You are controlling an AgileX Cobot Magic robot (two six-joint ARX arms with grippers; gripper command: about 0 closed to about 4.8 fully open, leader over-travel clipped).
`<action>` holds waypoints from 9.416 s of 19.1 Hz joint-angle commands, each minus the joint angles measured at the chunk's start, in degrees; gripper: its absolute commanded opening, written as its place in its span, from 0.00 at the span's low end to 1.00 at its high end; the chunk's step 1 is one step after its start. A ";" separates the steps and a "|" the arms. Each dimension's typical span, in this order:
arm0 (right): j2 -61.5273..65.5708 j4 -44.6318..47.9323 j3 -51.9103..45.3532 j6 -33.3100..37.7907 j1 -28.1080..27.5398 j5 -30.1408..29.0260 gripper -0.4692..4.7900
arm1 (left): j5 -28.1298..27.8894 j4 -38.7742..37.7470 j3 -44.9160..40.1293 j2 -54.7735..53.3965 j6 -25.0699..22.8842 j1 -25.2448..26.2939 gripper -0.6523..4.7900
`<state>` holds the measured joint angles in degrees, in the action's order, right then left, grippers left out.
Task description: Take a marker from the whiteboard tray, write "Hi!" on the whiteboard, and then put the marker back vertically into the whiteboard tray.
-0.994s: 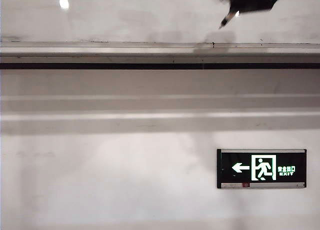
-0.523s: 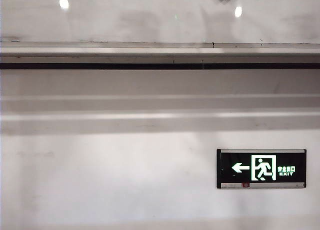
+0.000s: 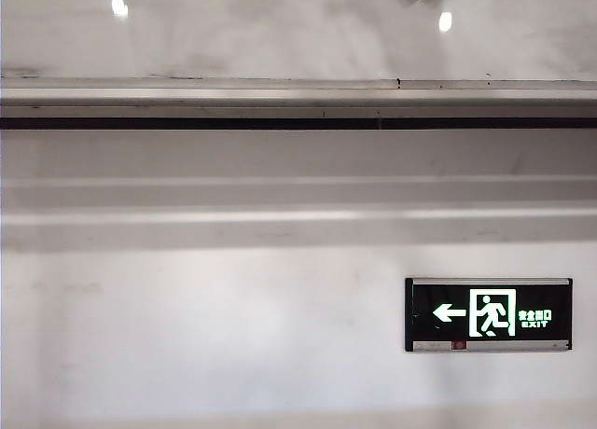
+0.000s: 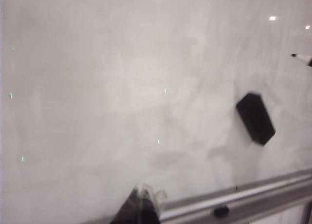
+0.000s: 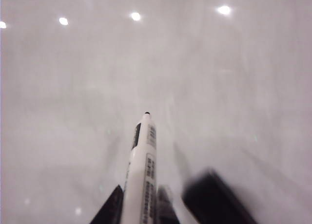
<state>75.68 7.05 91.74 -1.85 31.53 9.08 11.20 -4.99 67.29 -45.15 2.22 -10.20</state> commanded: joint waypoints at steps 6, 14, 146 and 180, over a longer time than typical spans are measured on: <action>9.94 -2.86 16.61 -0.59 4.13 -1.33 0.09 | -3.50 -2.69 4.79 -0.02 0.17 0.00 0.11; 24.68 -11.23 38.69 -5.90 9.57 3.67 0.09 | -3.48 -2.60 4.79 -0.72 -0.26 0.00 0.11; 37.59 -26.80 55.63 -15.12 5.44 8.76 0.09 | -0.90 -3.13 4.81 -0.59 0.02 0.00 0.11; 35.12 -35.26 55.67 -14.69 4.85 12.13 0.09 | -0.46 -3.10 4.81 -0.59 0.17 0.00 0.11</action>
<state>110.78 -29.41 147.17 -16.45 36.71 21.23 10.35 -8.73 71.88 -45.82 2.39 -10.20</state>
